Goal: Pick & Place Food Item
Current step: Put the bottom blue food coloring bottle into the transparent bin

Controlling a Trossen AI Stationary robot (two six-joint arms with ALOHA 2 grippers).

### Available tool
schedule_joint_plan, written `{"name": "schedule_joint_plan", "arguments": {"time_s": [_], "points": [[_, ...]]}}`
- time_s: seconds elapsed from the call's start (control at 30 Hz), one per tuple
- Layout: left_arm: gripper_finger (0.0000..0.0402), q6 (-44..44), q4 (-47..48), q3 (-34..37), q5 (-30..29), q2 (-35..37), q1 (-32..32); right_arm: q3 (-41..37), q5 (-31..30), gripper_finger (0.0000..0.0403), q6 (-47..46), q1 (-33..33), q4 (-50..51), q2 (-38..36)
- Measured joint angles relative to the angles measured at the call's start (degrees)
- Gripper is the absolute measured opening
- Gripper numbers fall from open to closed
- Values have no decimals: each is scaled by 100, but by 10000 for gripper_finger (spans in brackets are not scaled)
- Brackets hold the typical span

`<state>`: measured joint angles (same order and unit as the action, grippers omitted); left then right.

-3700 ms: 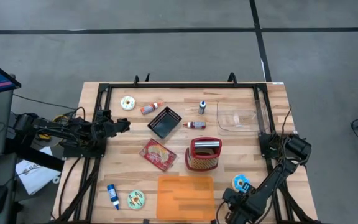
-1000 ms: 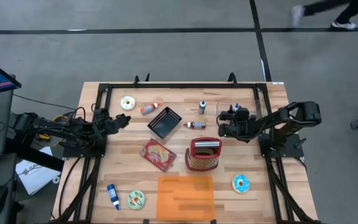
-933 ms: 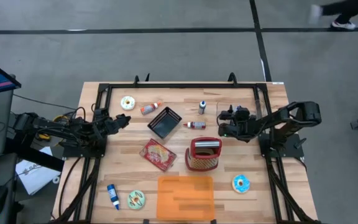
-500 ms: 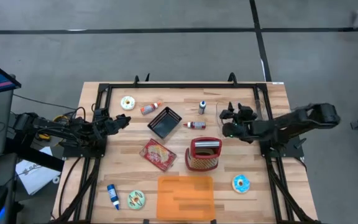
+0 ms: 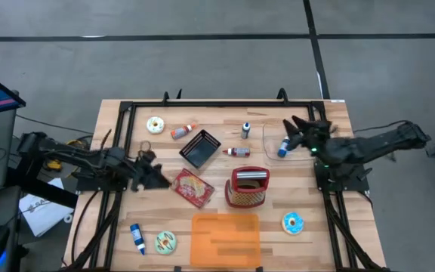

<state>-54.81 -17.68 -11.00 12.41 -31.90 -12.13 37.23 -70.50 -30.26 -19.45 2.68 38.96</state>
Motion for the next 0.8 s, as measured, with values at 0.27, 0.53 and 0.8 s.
{"name": "schedule_joint_plan", "arguments": {"time_s": [0.27,0.53,0.8], "points": [[145,1493,4487,-2262,447,-996,-1368,562,-28,214,677,-702,5,-254],[145,2272,5646,-3139,441,-2612,-3302,603,-47,212,680,-1008,-191,-250],[145,2319,5071,-3139,-204,-3910,-4638,610,-173,212,671,-1276,-337,-64]]}}
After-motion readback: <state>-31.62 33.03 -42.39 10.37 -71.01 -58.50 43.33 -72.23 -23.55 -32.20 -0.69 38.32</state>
